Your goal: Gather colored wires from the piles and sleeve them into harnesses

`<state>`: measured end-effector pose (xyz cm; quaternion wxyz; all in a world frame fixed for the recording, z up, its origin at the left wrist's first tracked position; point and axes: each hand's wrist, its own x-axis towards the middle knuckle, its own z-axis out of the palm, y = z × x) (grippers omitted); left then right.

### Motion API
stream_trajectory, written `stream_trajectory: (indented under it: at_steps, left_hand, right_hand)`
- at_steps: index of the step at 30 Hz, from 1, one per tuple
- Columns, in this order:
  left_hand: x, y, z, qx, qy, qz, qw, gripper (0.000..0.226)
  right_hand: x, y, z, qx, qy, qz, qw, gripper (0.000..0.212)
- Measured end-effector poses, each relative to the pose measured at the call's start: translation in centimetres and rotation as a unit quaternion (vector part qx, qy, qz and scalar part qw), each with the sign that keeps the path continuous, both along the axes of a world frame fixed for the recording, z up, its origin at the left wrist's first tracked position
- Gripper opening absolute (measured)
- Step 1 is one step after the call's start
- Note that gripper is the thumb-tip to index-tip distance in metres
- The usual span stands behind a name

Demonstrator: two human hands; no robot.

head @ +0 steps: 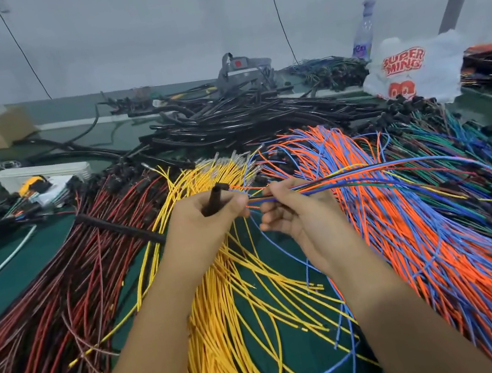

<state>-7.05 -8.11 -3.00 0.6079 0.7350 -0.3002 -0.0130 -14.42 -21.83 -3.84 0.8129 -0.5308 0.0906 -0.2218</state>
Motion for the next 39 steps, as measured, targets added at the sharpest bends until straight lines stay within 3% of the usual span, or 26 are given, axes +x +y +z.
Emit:
stream_trajectory:
  at_steps: [5, 13, 18, 26, 31, 39]
  left_hand:
    - [0.5, 0.2, -0.4, -0.006, 0.031, -0.001, 0.999, 0.013]
    - [0.5, 0.0, -0.3, 0.009, 0.005, -0.034, 0.999, 0.006]
    - [0.0, -0.4, -0.5, -0.012, 0.0, -0.041, 0.999, 0.019]
    - [0.7, -0.2, -0.8, 0.039, -0.059, -0.017, 0.997, 0.018]
    - [1.2, -0.1, -1.3, 0.1, -0.102, 0.028, 0.989, 0.019]
    - [1.1, -0.3, -1.4, 0.132, -0.108, 0.0, 0.985, 0.022]
  right_hand:
    - [0.0, 0.0, -0.2, -0.022, 0.004, 0.009, 1.0, 0.012]
    - [-0.2, 0.1, -0.3, -0.13, 0.029, 0.017, 0.991, 0.015]
    - [0.0, 0.2, -0.4, -0.095, 0.019, -0.04, 0.994, 0.003]
    - [-0.4, -0.3, 0.1, -0.038, -0.024, -0.067, 0.997, 0.013]
    - [-0.7, -0.3, 0.2, -0.056, -0.014, -0.057, 0.997, 0.012]
    - [-0.7, -0.4, 0.2, -0.083, 0.014, -0.062, 0.995, 0.011]
